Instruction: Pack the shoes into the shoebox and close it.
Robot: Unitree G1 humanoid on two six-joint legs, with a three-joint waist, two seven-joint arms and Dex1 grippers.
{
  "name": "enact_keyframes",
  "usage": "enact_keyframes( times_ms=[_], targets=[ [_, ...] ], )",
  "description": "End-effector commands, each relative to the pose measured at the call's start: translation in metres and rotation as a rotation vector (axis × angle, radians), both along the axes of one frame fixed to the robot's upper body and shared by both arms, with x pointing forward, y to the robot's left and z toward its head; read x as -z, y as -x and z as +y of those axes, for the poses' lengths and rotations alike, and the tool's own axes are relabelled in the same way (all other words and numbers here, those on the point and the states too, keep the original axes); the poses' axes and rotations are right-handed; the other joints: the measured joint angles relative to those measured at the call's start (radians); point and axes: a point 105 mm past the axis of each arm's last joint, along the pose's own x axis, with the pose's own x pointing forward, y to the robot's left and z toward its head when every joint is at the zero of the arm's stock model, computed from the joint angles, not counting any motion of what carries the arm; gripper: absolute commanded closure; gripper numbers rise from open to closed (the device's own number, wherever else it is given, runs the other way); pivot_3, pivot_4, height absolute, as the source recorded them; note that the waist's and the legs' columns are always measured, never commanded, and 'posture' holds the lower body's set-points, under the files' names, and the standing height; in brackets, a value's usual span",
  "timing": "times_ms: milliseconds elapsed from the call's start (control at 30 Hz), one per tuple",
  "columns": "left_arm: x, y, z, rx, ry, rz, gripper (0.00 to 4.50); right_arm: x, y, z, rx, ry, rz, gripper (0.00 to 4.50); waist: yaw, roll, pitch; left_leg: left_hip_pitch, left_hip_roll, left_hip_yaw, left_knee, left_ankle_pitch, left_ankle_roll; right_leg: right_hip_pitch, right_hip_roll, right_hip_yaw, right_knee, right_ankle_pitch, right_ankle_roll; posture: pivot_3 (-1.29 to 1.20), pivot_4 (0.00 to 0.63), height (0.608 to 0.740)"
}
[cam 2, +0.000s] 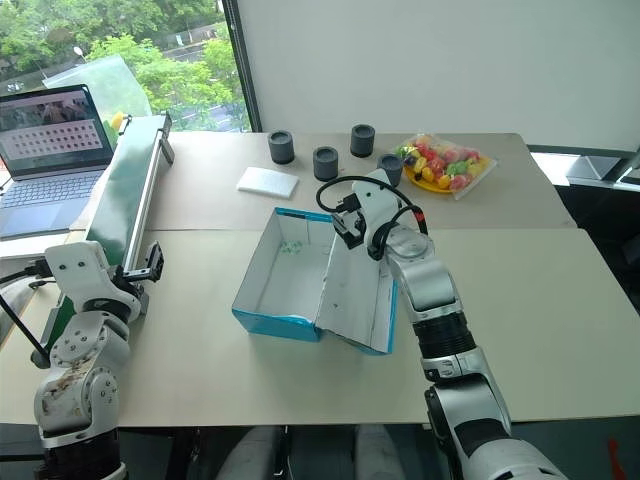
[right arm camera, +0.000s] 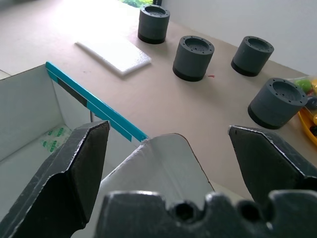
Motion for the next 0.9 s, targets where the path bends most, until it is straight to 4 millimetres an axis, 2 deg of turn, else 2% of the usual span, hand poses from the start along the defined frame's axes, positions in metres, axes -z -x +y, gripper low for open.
enact_keyframes(
  times_ms=[33,100,167,200,233,300,400,533,633,900],
  targets=[
    [-0.009,0.004,0.011,-0.046,-0.022,-0.002,0.0,-0.037,0.004,0.026,-0.098,-0.084,-0.11,0.01,-0.001,0.0,0.0,0.0,0.0,0.0,0.0,0.0,0.0,0.0,0.0,0.0,0.0,0.0,0.0,0.0,0.15,0.726],
    [-0.014,0.012,0.023,-0.076,-0.002,-0.018,0.0,-0.061,0.019,0.065,-0.299,-0.226,-0.111,0.01,-0.012,0.0,0.0,0.0,0.0,0.0,0.0,0.0,0.0,0.0,0.0,0.0,0.0,0.0,0.0,0.0,0.15,0.726],
    [-0.009,0.022,0.044,-0.123,0.03,0.014,0.0,-0.087,0.073,0.125,-0.731,-0.28,-0.096,0.01,-0.032,0.0,0.0,0.0,0.002,0.001,0.0,0.0,0.0,-0.002,0.002,0.001,0.001,0.001,-0.002,0.0,0.15,0.726],
    [-0.007,0.027,0.052,-0.134,0.026,0.031,0.0,-0.091,0.099,0.143,-0.905,-0.274,-0.078,0.01,-0.04,0.0,0.0,0.0,0.003,0.001,0.0,0.0,0.0,-0.003,0.002,0.001,0.001,0.001,-0.002,0.0,0.15,0.726],
    [-0.006,0.03,0.058,-0.138,0.022,0.046,0.0,-0.091,0.119,0.154,-1.029,-0.262,-0.061,0.01,-0.043,0.0,0.0,0.0,0.003,0.0,-0.001,0.0,0.0,-0.003,0.003,0.001,0.001,0.001,-0.002,0.0,0.15,0.726],
    [-0.007,0.034,0.064,-0.14,0.034,0.048,0.0,-0.08,0.132,0.164,-1.114,-0.208,-0.018,0.01,-0.04,0.0,0.0,0.001,0.004,-0.003,-0.003,-0.001,0.0,-0.002,0.004,-0.001,0.001,0.001,-0.002,0.0,0.15,0.726],
    [-0.007,0.036,0.07,-0.159,0.036,0.068,0.0,-0.048,0.129,0.178,-1.102,0.01,-0.011,0.01,-0.008,-0.005,-0.003,0.004,0.002,-0.005,-0.003,-0.001,-0.001,0.001,0.001,-0.005,0.0,0.001,-0.001,0.0,0.15,0.726],
    [-0.009,0.032,0.069,-0.151,0.033,0.076,0.0,-0.037,0.119,0.187,-1.052,0.076,-0.044,0.01,0.007,-0.007,-0.004,0.007,0.0,-0.004,0.001,0.001,-0.004,0.002,-0.001,-0.005,-0.002,0.002,-0.001,0.0,0.15,0.726],
    [-0.008,0.034,0.072,-0.152,0.027,0.098,0.0,-0.025,0.108,0.184,-0.986,0.138,-0.074,0.01,0.005,-0.007,-0.004,0.008,0.001,-0.004,0.001,0.001,-0.004,0.002,0.0,-0.005,0.0,0.003,-0.002,0.0,0.15,0.726],
    [-0.006,0.043,0.083,-0.183,0.021,0.135,0.0,0.0,0.086,0.163,-0.798,0.089,-0.028,0.01,-0.007,-0.007,-0.004,0.007,0.002,-0.003,-0.006,0.001,-0.005,-0.002,0.0,-0.003,0.0,0.003,-0.003,0.0,0.15,0.726]
  ],
)
